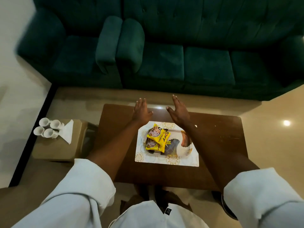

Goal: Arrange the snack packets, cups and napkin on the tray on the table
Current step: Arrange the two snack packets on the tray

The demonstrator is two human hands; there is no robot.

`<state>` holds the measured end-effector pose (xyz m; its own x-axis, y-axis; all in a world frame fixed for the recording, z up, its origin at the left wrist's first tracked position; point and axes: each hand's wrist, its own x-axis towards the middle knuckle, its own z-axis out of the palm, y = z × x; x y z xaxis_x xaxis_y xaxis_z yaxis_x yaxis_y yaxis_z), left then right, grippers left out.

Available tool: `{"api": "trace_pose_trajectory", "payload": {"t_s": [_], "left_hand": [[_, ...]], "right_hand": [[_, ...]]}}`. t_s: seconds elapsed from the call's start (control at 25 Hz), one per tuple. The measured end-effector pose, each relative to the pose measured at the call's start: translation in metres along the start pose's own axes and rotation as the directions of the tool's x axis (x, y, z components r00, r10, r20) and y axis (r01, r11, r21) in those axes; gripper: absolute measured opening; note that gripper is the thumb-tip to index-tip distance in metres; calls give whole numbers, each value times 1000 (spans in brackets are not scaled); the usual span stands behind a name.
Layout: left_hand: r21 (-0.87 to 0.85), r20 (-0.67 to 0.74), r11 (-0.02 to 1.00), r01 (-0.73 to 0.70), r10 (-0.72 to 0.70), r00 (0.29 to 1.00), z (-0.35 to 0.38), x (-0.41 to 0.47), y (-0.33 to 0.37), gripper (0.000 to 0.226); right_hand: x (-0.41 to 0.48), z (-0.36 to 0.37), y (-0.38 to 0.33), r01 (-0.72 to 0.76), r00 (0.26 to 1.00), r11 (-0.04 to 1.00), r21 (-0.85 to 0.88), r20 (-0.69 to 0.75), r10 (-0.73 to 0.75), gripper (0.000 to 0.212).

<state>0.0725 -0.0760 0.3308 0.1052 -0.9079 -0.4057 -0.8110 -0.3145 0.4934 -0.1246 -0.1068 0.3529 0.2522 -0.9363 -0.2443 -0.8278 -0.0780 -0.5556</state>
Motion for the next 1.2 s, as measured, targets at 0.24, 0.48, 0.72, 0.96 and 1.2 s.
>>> {"api": "trace_pose_trajectory", "payload": {"t_s": [0.24,0.48,0.72,0.96,1.2], "left_hand": [[-67,110,995,80,-72,991,89,36,-26,72],[-187,193,921,343,-308,932,210,70,-87,54],[-225,62,894,387,-383,921,283,78,-116,44],[-427,39,815,391,-415,909,291,84,-128,31],[-557,129,707,436,-445,886,278,64,-145,16]], "right_hand": [[27,68,65,-63,990,997,41,132,57,64],[36,186,148,-376,915,914,156,221,339,58],[40,264,213,-649,760,682,336,300,576,55],[53,270,222,-631,771,614,475,298,563,43],[63,261,218,-581,812,654,485,297,502,27]]}}
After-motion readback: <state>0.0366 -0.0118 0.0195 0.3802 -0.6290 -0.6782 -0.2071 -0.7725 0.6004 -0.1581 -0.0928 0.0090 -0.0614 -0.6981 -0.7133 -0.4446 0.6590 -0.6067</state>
